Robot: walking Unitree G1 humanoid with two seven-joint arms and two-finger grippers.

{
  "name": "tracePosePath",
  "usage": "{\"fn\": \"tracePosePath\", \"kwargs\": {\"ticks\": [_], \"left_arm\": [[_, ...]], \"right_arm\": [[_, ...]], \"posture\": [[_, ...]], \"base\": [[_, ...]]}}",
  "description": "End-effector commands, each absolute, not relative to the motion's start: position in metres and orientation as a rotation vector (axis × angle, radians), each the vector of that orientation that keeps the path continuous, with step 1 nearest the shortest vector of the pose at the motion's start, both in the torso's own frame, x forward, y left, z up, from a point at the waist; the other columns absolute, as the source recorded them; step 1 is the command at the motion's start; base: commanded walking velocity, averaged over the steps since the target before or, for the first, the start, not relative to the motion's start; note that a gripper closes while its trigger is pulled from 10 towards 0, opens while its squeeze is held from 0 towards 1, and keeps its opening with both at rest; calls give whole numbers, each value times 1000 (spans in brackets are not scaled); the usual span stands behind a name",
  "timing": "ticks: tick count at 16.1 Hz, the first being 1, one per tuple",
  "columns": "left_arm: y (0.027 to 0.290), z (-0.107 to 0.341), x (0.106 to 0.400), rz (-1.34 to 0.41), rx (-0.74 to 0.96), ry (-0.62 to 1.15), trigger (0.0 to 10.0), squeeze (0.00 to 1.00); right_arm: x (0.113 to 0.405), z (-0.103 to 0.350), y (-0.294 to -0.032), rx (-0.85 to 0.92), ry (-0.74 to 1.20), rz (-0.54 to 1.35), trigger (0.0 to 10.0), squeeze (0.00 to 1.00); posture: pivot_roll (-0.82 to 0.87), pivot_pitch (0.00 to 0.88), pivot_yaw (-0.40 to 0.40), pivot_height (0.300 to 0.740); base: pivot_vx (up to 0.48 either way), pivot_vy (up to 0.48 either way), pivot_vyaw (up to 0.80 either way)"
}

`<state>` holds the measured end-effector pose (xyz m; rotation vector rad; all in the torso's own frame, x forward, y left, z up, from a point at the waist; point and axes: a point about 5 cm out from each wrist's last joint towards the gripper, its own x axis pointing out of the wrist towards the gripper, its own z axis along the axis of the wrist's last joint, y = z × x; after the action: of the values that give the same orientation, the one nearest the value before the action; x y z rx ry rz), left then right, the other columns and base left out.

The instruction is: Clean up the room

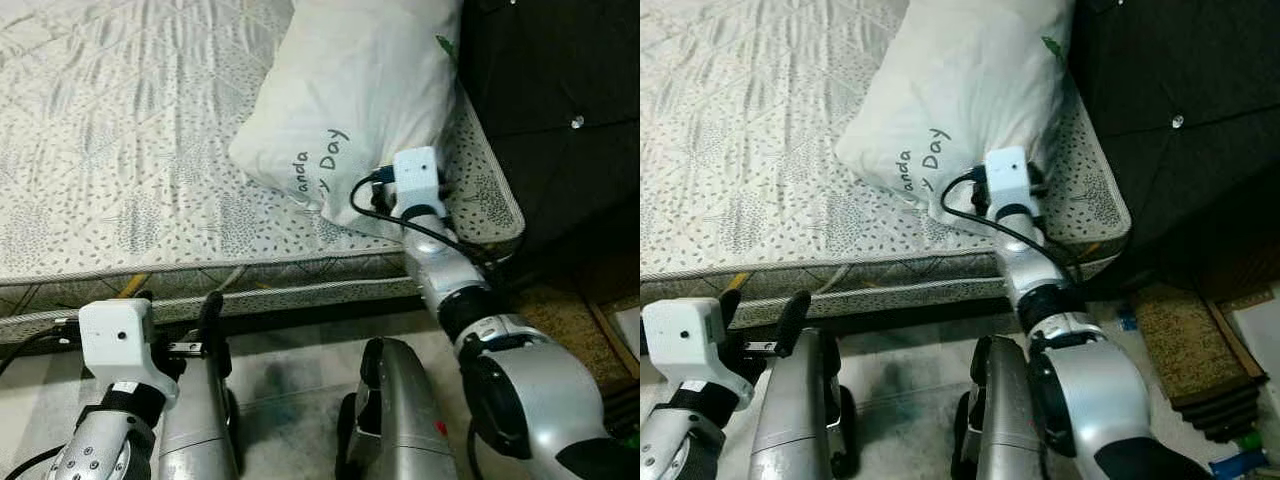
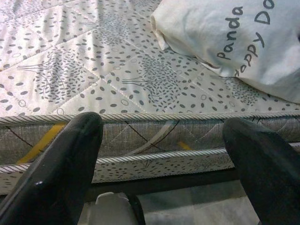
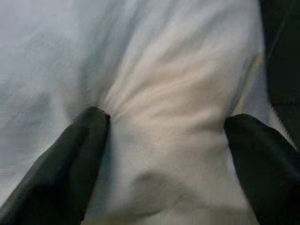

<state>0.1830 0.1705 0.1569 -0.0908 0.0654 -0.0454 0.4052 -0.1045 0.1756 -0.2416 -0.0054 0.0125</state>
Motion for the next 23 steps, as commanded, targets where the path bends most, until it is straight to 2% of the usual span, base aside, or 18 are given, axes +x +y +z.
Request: {"fn": "tracePosePath", "kwargs": {"ticks": [1, 3, 8, 11, 14, 19, 22, 23], "left_arm": [[170, 157, 178, -43, -94, 81, 10000, 0], [171, 157, 177, -34, -92, 85, 10000, 0], [169, 156, 178, -29, -99, 86, 10000, 0], [168, 156, 177, -26, -111, 89, 10000, 0], [146, 171, 175, -182, -200, 29, 10000, 0], [135, 178, 182, -271, -229, 4, 10000, 0], [138, 175, 183, -254, -225, 19, 10000, 0], [138, 175, 183, -252, -224, 21, 10000, 0]], "right_arm": [[401, 158, -100, -233, 77, 35, 0, 0], [399, 153, -96, -249, 94, 40, 0, 0], [399, 148, -108, -212, 130, -26, 0, 0], [400, 152, -102, -198, 124, -16, 0, 0], [402, 158, -96, -193, 108, 4, 0, 0], [402, 157, -99, -180, 106, -1, 0, 0], [402, 157, -101, -181, 108, -3, 0, 0], [401, 155, -101, -118, 135, -4, 0, 0]], "posture": [[234, 381, -112, 561], [236, 380, -117, 561], [227, 375, -122, 561], [222, 370, -121, 561], [222, 371, -126, 561], [213, 362, -127, 561], [217, 349, -127, 561], [220, 348, -127, 561]], "base": [[0, 0, 0], [0, 0, 0], [0, 0, 0], [0, 0, 0], [0, 0, 0], [0, 0, 0], [0, 0, 0], [0, 0, 0]]}}
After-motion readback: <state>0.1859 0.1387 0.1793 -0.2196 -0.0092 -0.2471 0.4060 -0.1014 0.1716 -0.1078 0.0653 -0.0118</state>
